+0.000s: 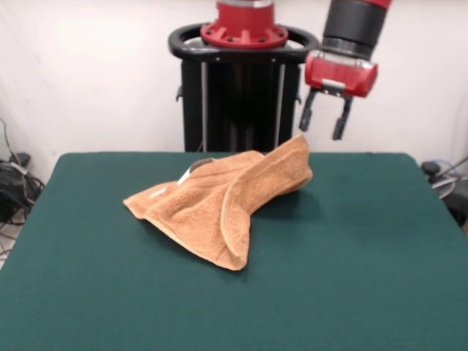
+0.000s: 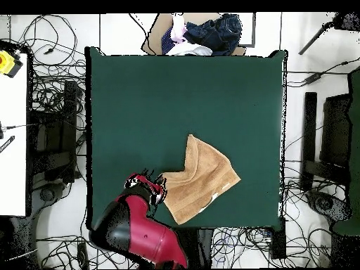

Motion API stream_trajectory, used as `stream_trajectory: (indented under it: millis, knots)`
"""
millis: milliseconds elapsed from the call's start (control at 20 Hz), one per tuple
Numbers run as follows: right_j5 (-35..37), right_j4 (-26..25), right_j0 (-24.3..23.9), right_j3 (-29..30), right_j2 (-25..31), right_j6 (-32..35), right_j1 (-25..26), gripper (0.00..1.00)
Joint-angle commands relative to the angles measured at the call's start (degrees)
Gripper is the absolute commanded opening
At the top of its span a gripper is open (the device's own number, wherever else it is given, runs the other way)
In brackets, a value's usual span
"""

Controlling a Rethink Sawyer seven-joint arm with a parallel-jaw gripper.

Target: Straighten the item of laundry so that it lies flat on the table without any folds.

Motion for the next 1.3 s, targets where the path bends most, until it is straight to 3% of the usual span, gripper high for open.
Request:
stream_trajectory:
  millis: [50,900,1300]
  knots:
    - [1.6,-5.1,-4.5,4.3,4.9,10.1,1.6,1.00]
    - [-5.6,-13.4,-11.8,1.0,8.4,12.5,9.7,1.00]
    - [-9.3,-13.7,-12.1,-0.5,9.1,14.2,13.8,1.00]
